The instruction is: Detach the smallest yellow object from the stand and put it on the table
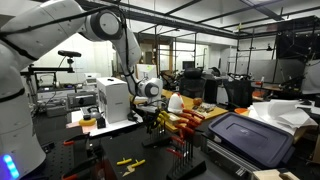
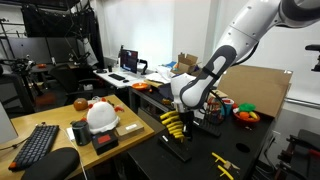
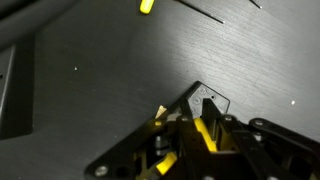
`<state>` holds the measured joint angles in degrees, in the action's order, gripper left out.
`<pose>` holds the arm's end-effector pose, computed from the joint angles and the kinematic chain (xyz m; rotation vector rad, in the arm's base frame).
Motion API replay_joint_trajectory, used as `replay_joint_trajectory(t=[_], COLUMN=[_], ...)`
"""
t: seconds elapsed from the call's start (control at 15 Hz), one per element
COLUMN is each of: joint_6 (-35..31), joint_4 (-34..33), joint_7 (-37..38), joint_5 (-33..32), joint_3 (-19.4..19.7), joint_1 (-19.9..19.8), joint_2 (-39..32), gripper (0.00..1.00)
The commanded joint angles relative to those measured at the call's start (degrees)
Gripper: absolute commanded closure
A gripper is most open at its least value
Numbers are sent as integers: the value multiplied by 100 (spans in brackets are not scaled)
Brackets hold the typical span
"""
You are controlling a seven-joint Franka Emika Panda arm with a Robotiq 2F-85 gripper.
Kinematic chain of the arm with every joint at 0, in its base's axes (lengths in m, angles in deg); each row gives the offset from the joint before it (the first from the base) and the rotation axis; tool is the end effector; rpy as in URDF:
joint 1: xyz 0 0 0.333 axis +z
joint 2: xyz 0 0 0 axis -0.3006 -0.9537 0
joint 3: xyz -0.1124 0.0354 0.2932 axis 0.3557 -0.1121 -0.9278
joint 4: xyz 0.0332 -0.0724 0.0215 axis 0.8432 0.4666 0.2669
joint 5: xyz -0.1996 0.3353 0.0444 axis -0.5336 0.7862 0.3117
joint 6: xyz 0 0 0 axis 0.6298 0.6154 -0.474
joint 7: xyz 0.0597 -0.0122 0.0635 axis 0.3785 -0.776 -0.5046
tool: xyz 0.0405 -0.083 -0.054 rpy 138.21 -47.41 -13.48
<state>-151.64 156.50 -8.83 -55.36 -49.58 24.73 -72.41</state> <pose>0.6003 0.1166 0.0477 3.0025 0.6541 -0.3716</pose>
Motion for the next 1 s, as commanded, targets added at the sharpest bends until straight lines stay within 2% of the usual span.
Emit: replay_joint_trajectory(t=[0.0,0.93], joint_6=[-133,-144], joint_4=[201,113], joint_7=[307,-481], joint_5=[147,-52], joint_3=[29,-54], joint_1=[-8,-126], joint_2=[153,158], gripper=[95,95])
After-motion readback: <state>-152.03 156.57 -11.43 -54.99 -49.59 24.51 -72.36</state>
